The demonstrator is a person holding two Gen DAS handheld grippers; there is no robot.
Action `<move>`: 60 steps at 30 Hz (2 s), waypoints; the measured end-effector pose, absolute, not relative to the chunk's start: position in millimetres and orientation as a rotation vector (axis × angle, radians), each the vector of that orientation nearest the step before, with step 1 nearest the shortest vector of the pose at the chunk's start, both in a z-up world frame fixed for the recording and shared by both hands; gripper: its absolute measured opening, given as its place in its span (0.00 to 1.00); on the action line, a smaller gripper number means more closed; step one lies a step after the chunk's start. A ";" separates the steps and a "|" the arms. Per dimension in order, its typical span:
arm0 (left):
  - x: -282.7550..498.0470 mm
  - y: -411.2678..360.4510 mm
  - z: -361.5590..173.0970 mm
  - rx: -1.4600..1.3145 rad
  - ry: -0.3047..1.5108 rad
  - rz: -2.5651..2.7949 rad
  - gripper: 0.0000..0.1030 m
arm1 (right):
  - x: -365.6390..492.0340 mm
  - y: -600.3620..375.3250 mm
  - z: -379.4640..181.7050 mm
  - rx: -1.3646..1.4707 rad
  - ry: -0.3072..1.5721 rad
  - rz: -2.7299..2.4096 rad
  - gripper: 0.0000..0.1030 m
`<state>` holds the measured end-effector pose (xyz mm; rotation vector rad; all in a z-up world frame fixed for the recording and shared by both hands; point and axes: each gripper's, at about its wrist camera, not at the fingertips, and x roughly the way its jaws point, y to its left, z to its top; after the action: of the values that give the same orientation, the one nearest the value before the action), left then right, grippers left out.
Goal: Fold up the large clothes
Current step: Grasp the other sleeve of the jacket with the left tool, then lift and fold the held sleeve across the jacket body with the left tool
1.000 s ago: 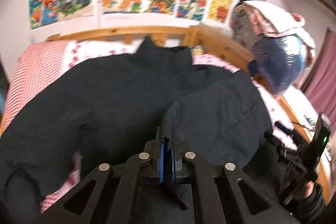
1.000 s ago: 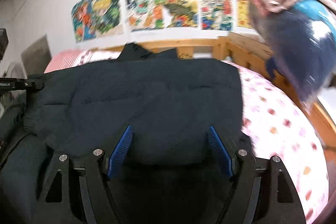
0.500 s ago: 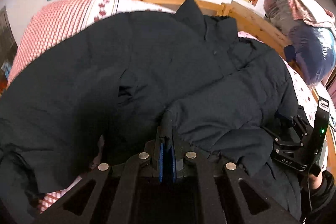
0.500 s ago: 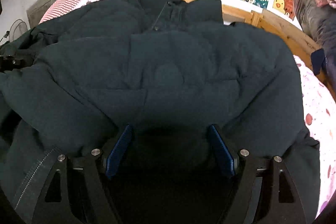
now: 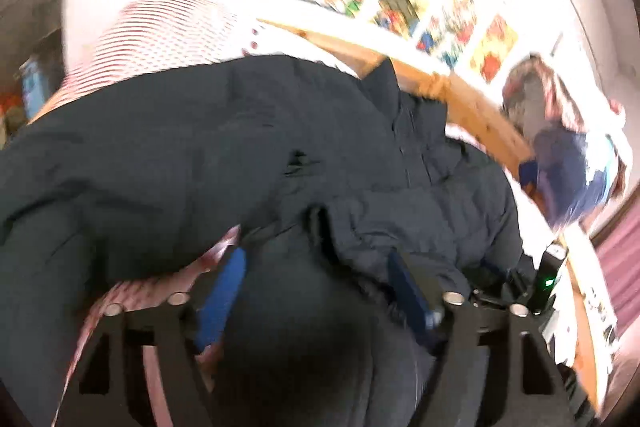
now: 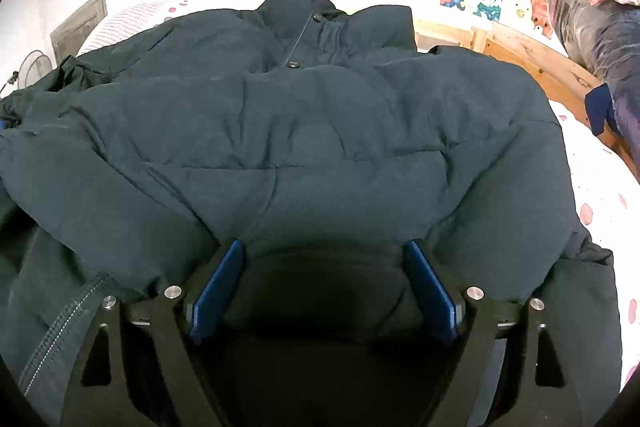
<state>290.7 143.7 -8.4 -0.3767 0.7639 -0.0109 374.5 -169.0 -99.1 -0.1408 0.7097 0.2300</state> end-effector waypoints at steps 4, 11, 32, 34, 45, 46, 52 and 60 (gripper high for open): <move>245.6 168.3 -7.3 -0.463 0.727 0.043 0.75 | 373.2 -166.9 -97.3 -0.157 0.700 0.209 0.79; 171.5 225.3 -20.6 -0.657 0.699 0.242 0.79 | 366.0 -160.3 -71.8 -0.204 0.667 0.184 0.80; 118.3 275.5 -84.5 -1.112 0.421 0.505 0.74 | 441.7 45.2 -27.3 -0.260 0.667 0.491 0.81; 117.5 279.8 -87.9 -1.105 0.421 0.528 0.53 | 450.1 52.5 -42.4 -0.253 0.694 0.494 0.81; 109.1 286.8 -62.5 -0.956 0.338 0.549 0.12 | 442.7 41.6 -89.0 -0.159 0.730 0.508 0.89; 109.0 286.6 -53.6 -0.923 0.324 0.549 0.12 | 438.4 37.6 -84.8 -0.143 0.715 0.512 0.89; 124.2 289.9 28.1 -0.677 0.234 0.486 0.10 | 425.5 -9.7 -31.8 0.088 0.628 0.535 0.89; 178.1 245.0 138.0 -0.320 0.230 0.252 0.09 | 399.3 -78.3 -8.0 0.088 0.641 0.442 0.89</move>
<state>178.1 245.0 138.0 -0.3199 0.2301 0.2521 399.3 -78.3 -8.0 0.0880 0.6414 0.4422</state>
